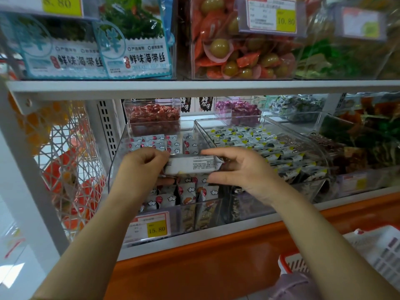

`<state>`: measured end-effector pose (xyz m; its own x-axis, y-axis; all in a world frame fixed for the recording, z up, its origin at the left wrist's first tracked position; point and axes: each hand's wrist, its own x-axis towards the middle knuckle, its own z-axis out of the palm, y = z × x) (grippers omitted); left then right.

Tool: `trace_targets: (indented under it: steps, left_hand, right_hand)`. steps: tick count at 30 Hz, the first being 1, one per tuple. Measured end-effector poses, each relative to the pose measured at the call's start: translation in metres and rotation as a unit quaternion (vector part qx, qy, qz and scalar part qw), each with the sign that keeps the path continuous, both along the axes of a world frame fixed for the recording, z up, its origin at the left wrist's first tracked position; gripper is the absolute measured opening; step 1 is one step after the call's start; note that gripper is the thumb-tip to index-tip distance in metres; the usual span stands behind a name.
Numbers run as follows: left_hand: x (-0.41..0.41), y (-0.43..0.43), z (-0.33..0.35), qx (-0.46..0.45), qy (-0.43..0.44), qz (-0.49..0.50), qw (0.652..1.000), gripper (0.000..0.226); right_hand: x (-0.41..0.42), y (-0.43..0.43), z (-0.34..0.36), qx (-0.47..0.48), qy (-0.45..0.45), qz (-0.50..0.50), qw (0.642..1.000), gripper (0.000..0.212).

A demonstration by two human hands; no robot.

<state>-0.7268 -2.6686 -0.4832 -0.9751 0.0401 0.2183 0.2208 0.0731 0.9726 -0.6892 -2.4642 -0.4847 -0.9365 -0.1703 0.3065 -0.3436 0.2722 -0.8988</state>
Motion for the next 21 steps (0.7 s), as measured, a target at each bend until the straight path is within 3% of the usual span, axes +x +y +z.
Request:
trace_targets:
  steps: [3, 4, 7, 9, 13, 17, 21]
  left_hand:
    - [-0.001, 0.007, 0.002, 0.043, -0.027, -0.016, 0.999, 0.023]
    - [-0.002, 0.009, 0.001, 0.019, -0.014, -0.014, 1.0, 0.021]
    - [-0.012, 0.011, -0.005, -0.218, 0.098, 0.034, 0.97, 0.028]
    - [-0.018, 0.014, -0.01, -0.351, 0.151, 0.027, 0.924, 0.034]
    - [-0.026, 0.02, -0.02, -0.516, 0.147, -0.008, 0.844, 0.04]
    - [-0.031, 0.022, -0.025, -0.545, 0.136, -0.024, 0.827, 0.043]
    - [-0.031, 0.023, -0.026, -0.532, 0.136, -0.023, 0.835, 0.039]
  right_hand:
    - [-0.002, -0.003, 0.001, -0.042, 0.028, -0.068, 0.996, 0.036]
    - [-0.004, -0.002, 0.003, -0.061, 0.034, -0.103, 0.992, 0.034]
    - [-0.018, 0.002, 0.008, -0.039, 0.064, -0.223, 0.972, 0.034]
    - [-0.03, 0.001, 0.014, 0.022, 0.095, -0.261, 0.96, 0.034]
    - [-0.053, -0.007, 0.03, 0.194, 0.151, -0.248, 0.937, 0.035]
    - [-0.073, -0.013, 0.041, 0.377, 0.12, -0.168, 0.903, 0.034]
    - [-0.092, -0.026, 0.046, 0.535, 0.098, -0.132, 0.828, 0.037]
